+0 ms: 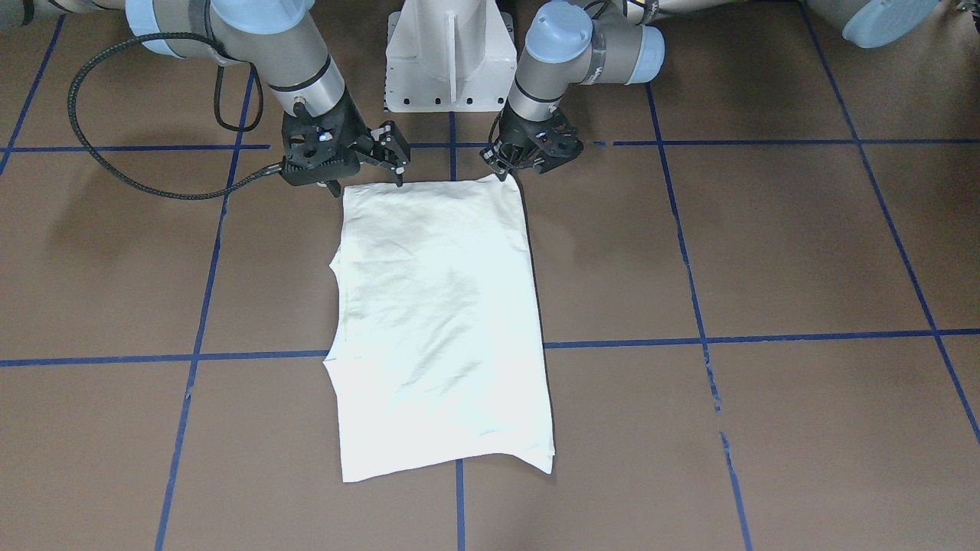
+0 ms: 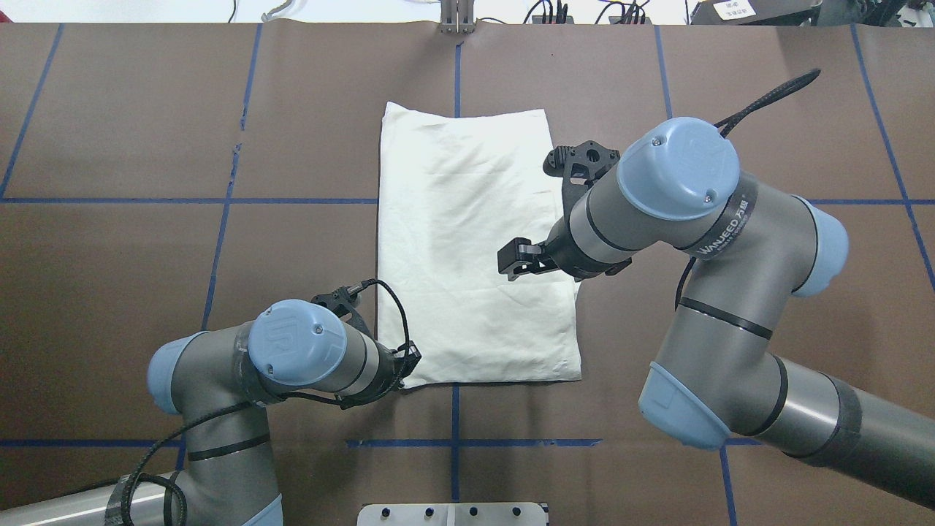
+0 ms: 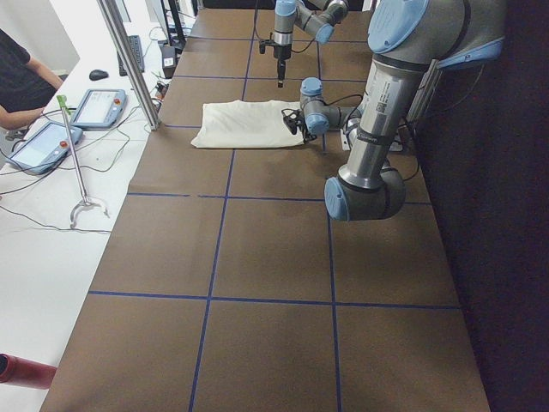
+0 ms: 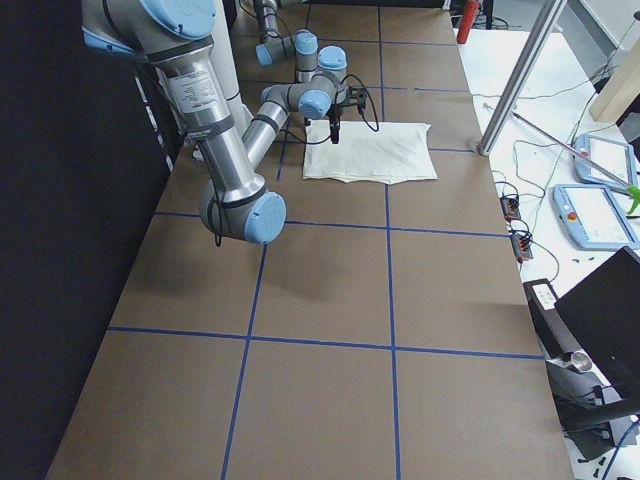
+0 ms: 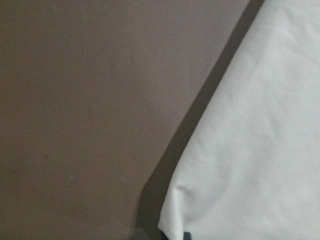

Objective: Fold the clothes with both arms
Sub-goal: 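Move the right gripper to the shirt's near corner beside the left gripper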

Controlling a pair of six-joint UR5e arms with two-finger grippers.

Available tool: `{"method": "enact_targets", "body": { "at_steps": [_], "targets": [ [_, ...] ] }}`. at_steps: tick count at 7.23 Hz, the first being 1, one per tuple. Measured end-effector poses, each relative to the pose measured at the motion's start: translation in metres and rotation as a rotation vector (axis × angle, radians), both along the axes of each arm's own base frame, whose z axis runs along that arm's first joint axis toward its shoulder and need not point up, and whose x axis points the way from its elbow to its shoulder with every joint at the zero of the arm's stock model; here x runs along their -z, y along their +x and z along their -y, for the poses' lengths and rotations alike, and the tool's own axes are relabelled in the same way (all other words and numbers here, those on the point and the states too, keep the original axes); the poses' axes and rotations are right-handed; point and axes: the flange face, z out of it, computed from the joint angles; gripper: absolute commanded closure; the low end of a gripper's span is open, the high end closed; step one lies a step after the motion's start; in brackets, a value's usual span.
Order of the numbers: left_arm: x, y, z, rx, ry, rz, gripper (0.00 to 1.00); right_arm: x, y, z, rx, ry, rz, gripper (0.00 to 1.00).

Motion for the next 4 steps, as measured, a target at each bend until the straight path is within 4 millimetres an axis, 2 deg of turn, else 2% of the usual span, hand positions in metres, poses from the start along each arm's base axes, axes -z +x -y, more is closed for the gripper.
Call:
{"method": "enact_targets", "body": {
  "at_steps": [2,4],
  "targets": [
    [0.014,-0.014,-0.006,-0.008,0.007,-0.016,1.00,-0.022,-0.009,-0.017,-0.098,-0.196,-0.018,0.00],
    [0.020,-0.019,-0.009,-0.012,0.009,-0.022,1.00,-0.047,-0.030,-0.050,-0.230,-0.355,-0.012,0.00]
  ]
}}
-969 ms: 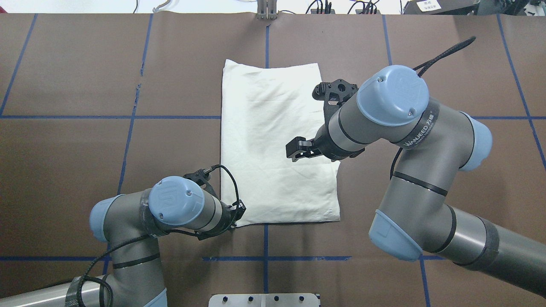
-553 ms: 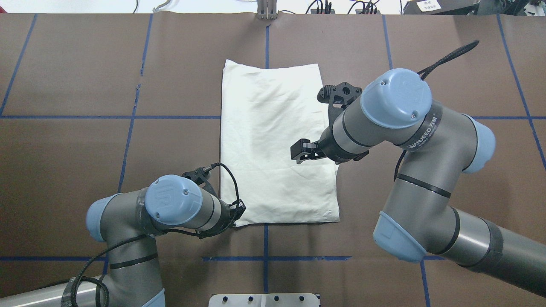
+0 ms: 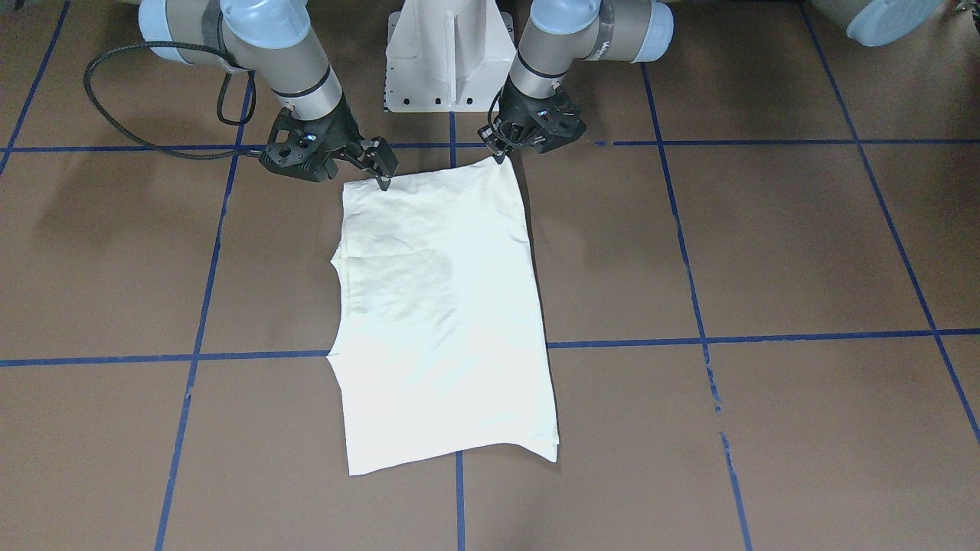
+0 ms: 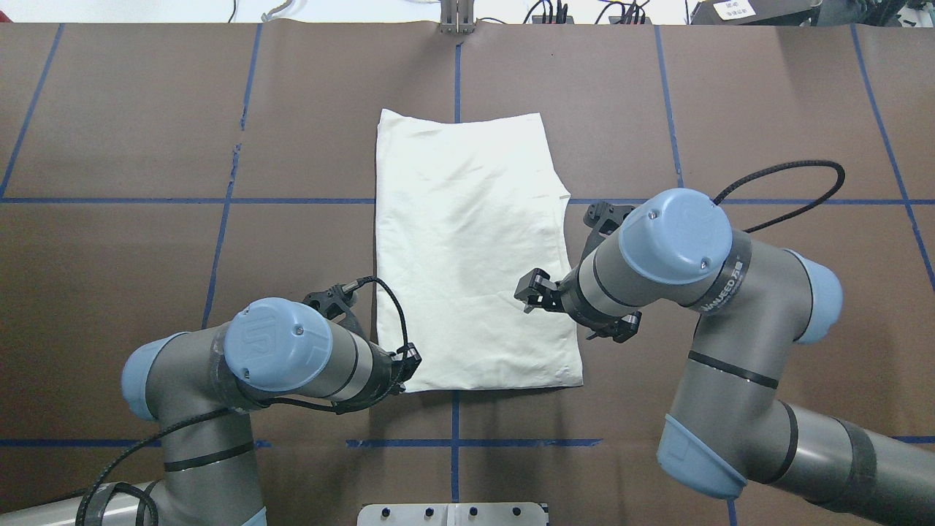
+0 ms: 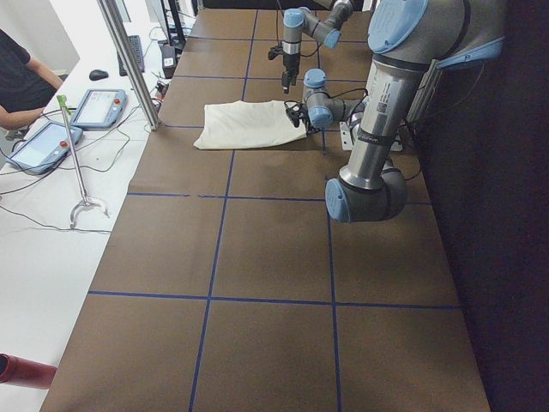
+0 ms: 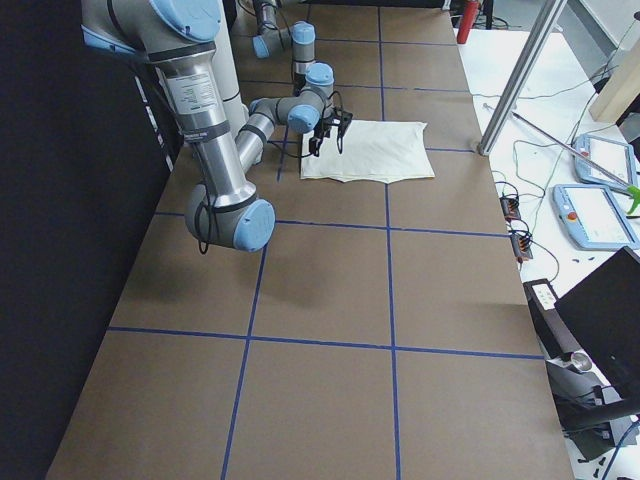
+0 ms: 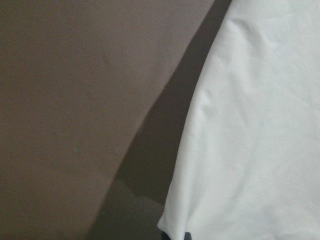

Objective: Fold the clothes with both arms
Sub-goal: 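Move the right gripper to the shirt's near corner beside the left gripper, then grasp the near edge of the shirt with both grippers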

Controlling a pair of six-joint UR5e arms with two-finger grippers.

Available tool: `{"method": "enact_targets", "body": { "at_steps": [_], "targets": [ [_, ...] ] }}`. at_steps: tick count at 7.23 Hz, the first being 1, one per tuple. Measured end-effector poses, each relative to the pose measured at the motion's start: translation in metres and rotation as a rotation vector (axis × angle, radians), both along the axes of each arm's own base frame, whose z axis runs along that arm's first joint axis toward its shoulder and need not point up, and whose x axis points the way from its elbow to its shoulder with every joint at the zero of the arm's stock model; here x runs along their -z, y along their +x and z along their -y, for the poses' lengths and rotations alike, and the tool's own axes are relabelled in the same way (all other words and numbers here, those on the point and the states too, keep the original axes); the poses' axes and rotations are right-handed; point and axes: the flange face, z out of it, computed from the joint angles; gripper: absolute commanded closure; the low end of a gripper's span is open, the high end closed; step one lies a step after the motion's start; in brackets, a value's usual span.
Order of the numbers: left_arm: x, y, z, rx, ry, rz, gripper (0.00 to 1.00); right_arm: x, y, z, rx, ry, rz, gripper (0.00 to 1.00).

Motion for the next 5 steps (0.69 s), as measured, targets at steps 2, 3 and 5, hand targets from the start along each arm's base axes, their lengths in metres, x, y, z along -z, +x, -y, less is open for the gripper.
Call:
{"method": "enact_targets", "body": {
  "at_steps": [2,3,5],
  "targets": [
    [0.001,-0.001,0.000,0.000,0.000,-0.001,1.00,-0.026,-0.023,-0.038,-0.065,-0.041,0.011,0.00],
    [0.002,-0.001,0.000,0.000,0.000,-0.002,1.00,-0.036,-0.035,-0.049,-0.066,-0.040,-0.004,0.00],
    [0.002,-0.001,0.000,0.000,0.000,-0.002,1.00,-0.047,-0.048,-0.054,-0.069,-0.030,-0.034,0.00]
  ]
}}
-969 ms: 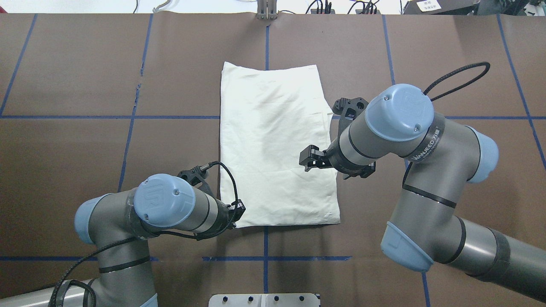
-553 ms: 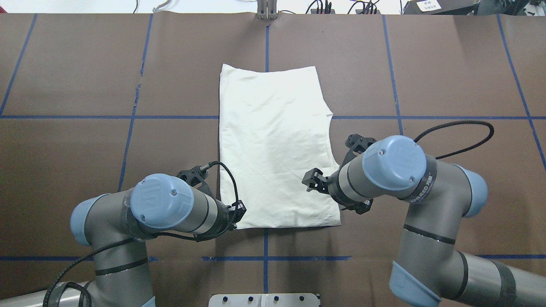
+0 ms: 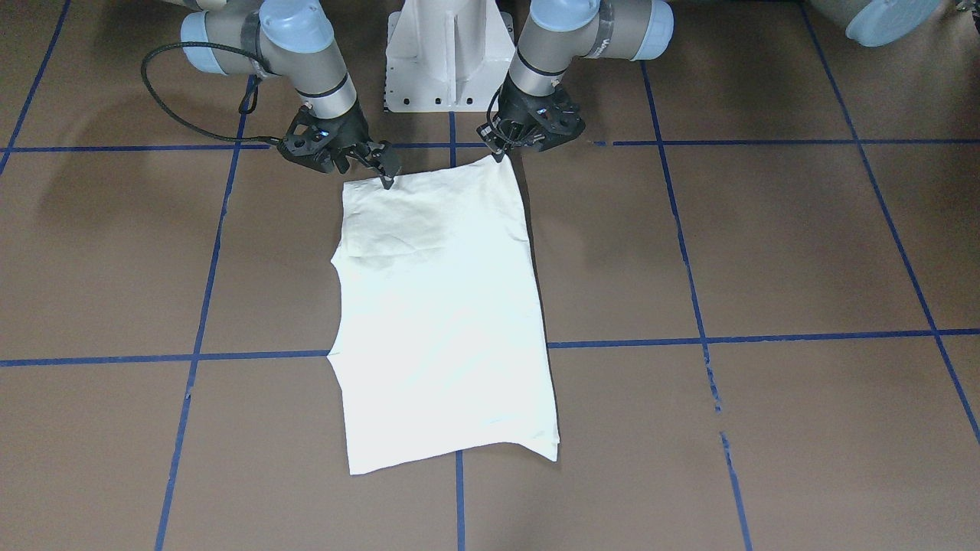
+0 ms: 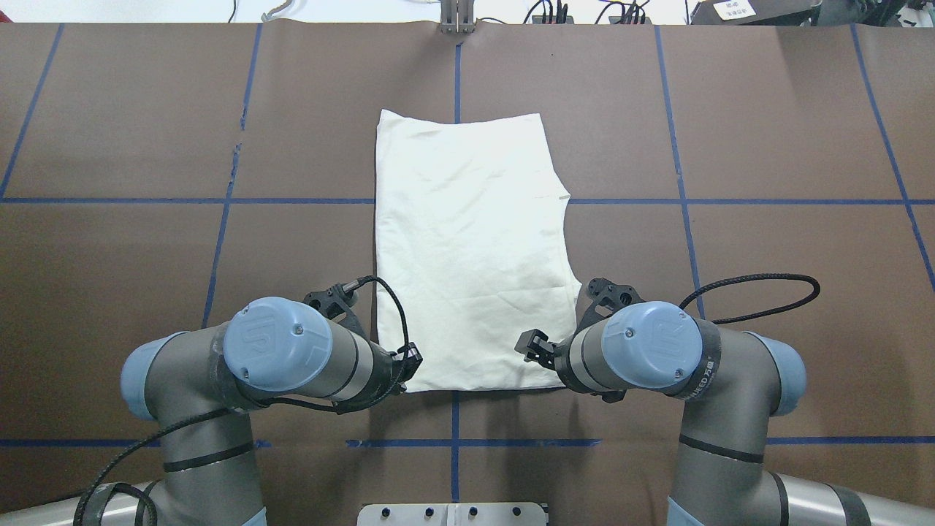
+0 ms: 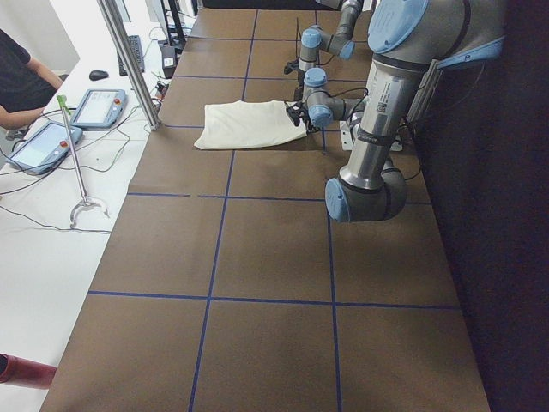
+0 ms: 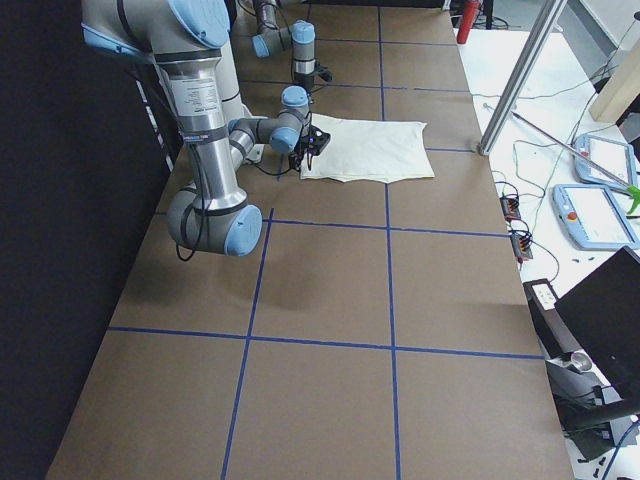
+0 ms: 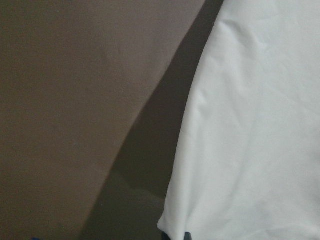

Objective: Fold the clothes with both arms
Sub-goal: 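Grasp the near edge of the shirt with both grippers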

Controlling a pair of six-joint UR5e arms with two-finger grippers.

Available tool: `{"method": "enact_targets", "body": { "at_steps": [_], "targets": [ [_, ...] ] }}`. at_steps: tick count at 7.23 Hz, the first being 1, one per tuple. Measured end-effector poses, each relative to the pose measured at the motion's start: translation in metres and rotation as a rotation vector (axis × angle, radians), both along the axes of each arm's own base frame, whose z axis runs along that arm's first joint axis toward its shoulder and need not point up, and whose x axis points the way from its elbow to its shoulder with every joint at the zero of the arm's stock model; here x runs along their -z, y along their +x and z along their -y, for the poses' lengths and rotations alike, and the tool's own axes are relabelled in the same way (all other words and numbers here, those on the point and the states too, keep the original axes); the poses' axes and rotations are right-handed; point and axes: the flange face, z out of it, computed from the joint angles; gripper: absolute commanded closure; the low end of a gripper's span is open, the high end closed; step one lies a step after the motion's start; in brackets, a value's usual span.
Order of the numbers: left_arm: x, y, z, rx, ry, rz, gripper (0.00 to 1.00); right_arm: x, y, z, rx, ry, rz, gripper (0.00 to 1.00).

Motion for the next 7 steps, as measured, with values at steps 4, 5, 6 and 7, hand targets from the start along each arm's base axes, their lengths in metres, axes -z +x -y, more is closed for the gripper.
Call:
{"method": "enact_targets", "body": {
  "at_steps": [4,5,6,7],
  "targets": [
    [0.002,0.001,-0.001,-0.001,0.001,-0.004,1.00,-0.021,-0.009,0.008,-0.018,-0.001,-0.049,0.00],
    [0.002,0.001,-0.001,-0.001,0.001,-0.004,1.00,-0.023,-0.010,0.009,-0.019,-0.003,-0.054,0.00],
    [0.002,0.001,-0.001,-0.002,0.001,-0.004,1.00,-0.026,-0.011,0.009,-0.019,-0.004,-0.059,0.10],
    [0.002,0.001,-0.001,-0.002,0.001,-0.004,1.00,-0.028,-0.012,0.010,-0.020,-0.006,-0.064,0.51]
  ]
}}
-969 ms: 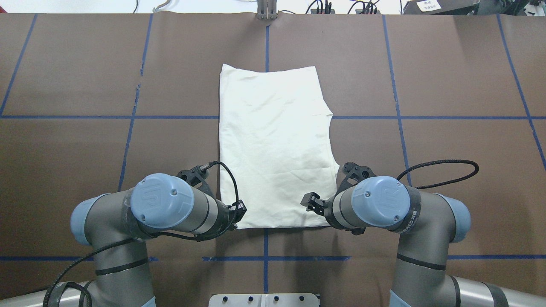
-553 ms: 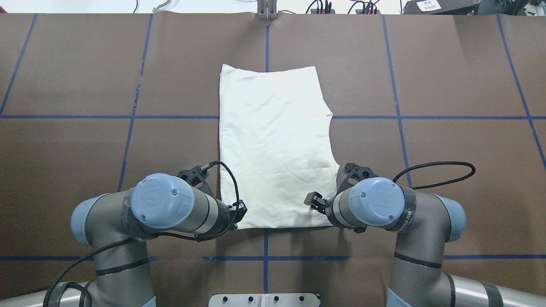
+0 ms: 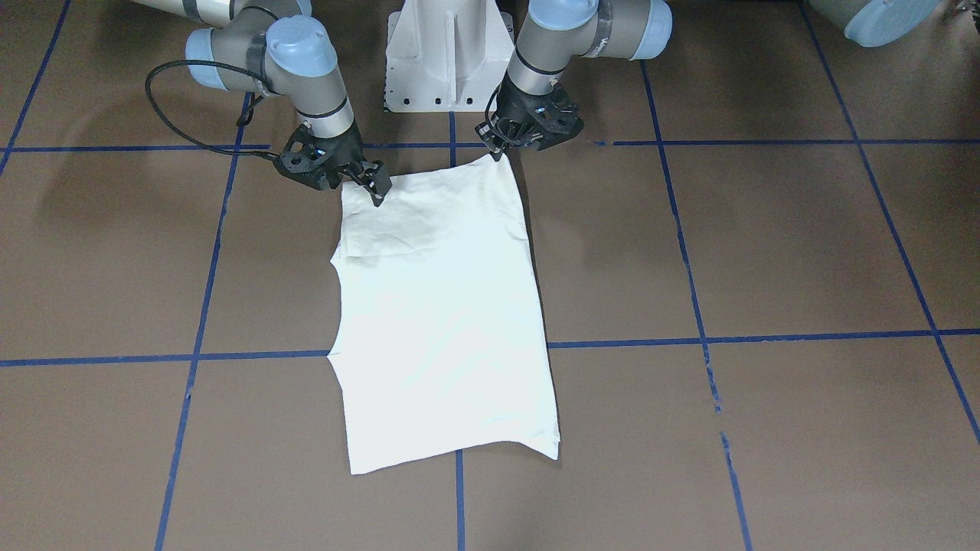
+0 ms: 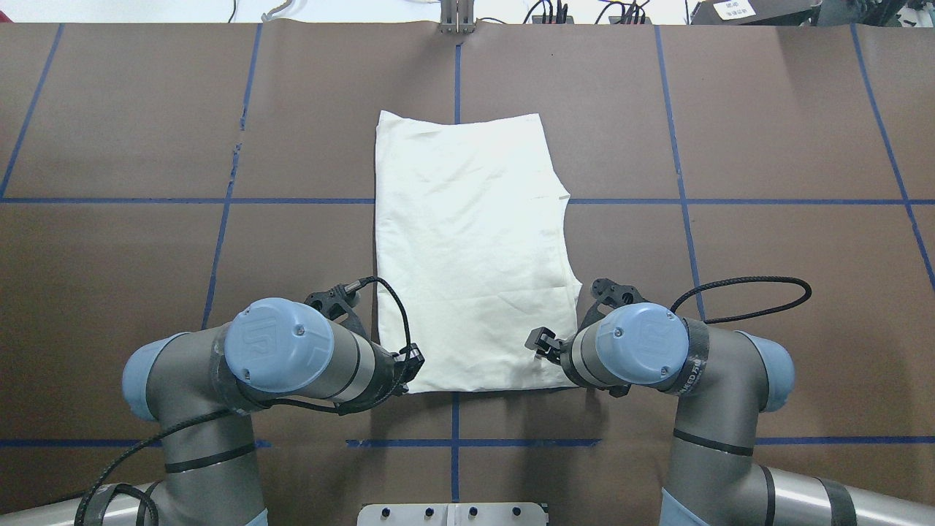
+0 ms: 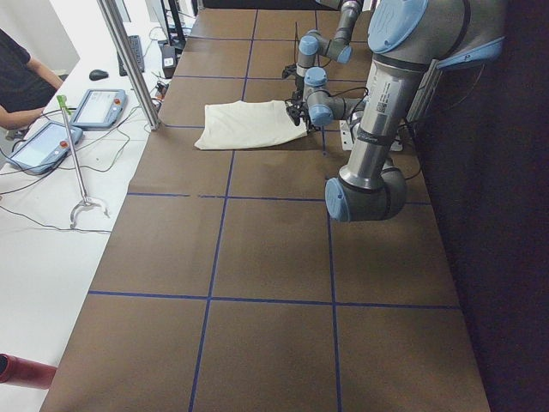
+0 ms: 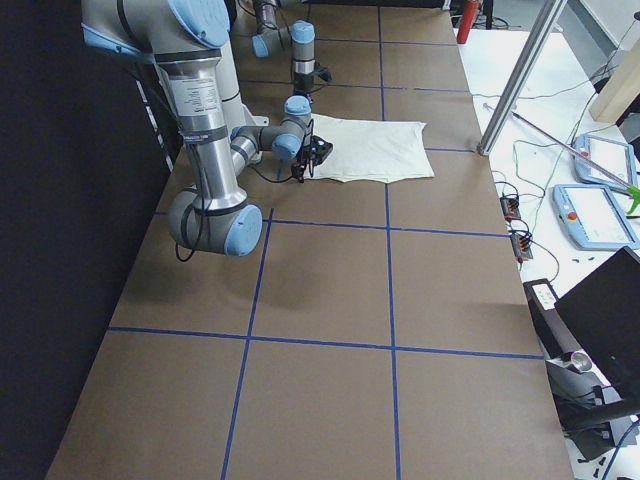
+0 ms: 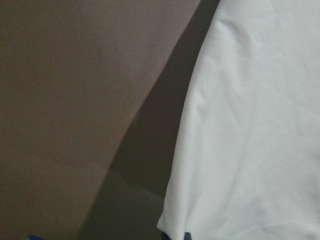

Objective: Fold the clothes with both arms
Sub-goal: 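Grasp the near edge of the shirt with both grippers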

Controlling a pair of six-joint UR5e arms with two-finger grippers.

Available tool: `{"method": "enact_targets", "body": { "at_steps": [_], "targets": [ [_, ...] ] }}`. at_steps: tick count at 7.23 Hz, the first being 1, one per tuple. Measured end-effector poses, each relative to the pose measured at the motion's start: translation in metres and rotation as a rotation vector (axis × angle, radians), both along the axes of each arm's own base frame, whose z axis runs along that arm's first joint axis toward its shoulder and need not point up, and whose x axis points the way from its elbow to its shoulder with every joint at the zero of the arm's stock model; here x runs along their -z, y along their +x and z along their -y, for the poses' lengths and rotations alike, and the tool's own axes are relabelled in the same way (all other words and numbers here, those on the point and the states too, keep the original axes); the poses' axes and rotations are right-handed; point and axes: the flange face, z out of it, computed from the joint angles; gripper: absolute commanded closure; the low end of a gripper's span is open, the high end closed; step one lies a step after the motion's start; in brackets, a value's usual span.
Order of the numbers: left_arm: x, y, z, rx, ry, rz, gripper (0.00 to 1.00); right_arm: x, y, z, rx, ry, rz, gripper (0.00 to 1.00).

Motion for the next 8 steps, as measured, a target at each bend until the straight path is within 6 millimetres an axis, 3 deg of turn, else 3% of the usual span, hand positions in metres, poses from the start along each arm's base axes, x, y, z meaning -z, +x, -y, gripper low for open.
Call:
{"method": "enact_targets", "body": {
  "at_steps": [1,2,8],
  "targets": [
    [0.000,0.000,0.000,0.000,0.000,0.000,1.00,-0.001,0.000,0.000,0.000,-0.001,-0.001,0.83],
    [0.000,0.000,0.000,0.000,0.000,0.001,1.00,-0.001,-0.001,0.000,0.001,-0.001,-0.002,0.94],
    [-0.002,0.001,0.000,0.001,0.000,0.003,1.00,0.009,0.001,0.011,-0.008,-0.002,0.013,0.99]
  ]
}}
